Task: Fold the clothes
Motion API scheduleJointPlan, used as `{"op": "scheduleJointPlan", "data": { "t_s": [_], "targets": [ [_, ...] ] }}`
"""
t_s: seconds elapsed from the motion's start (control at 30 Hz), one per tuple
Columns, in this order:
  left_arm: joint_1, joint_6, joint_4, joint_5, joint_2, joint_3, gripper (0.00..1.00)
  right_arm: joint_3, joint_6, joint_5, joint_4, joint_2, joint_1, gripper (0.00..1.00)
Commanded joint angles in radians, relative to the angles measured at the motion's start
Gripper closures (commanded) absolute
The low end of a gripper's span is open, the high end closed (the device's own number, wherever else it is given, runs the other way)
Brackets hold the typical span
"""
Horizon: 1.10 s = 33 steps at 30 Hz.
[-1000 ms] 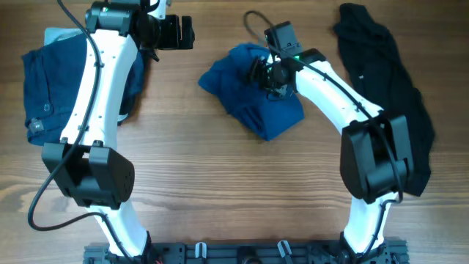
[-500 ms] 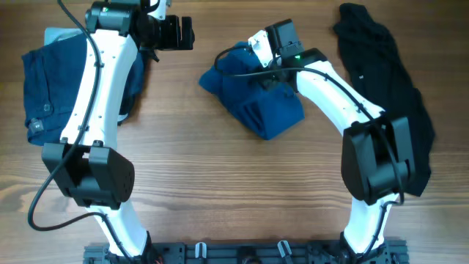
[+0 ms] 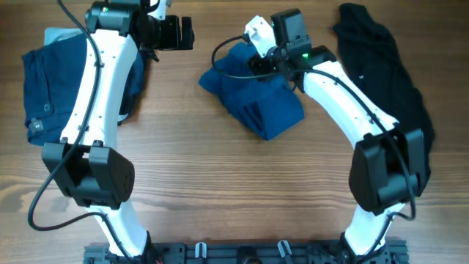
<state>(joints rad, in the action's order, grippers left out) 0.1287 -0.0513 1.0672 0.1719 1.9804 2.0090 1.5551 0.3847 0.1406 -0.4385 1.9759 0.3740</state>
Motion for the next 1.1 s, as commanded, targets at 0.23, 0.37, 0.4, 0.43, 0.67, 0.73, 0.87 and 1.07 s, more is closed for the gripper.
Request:
{"op": "scheduleJointPlan", "data": {
  "t_s": [0.23,0.37,0.4,0.43,0.67,0.73,0.87,1.07],
  "targets": [
    [-0.003,-0.009,0.000,-0.179,0.019,0.006,0.00,0.022,0.007,0.057,0.017,0.088,-0.041,0.45],
    [-0.003,-0.008,0.000,-0.189,0.019,0.006,0.00,0.022,0.003,0.116,-0.014,0.099,-0.041,0.59],
    [-0.003,-0.008,0.000,-0.193,0.019,0.006,0.00,0.022,-0.011,0.115,-0.019,0.099,-0.041,0.70],
    [-0.003,-0.005,0.000,-0.206,0.019,0.006,0.00,0.022,-0.045,0.115,-0.022,0.098,-0.041,0.87],
    [-0.079,-0.010,0.000,-0.271,0.019,0.007,0.00,0.023,-0.128,0.122,-0.118,0.024,-0.041,0.96],
    [-0.142,-0.019,-0.001,-0.269,0.019,0.007,0.00,0.023,-0.201,0.152,-0.196,-0.053,-0.041,0.96],
    [-0.243,-0.040,-0.008,-0.203,0.019,0.007,0.00,0.023,-0.270,0.211,-0.386,-0.154,-0.040,0.96],
    [-0.273,-0.040,-0.024,-0.176,0.019,0.006,0.00,0.023,-0.314,0.249,-0.669,-0.167,-0.037,0.96]
  ]
}}
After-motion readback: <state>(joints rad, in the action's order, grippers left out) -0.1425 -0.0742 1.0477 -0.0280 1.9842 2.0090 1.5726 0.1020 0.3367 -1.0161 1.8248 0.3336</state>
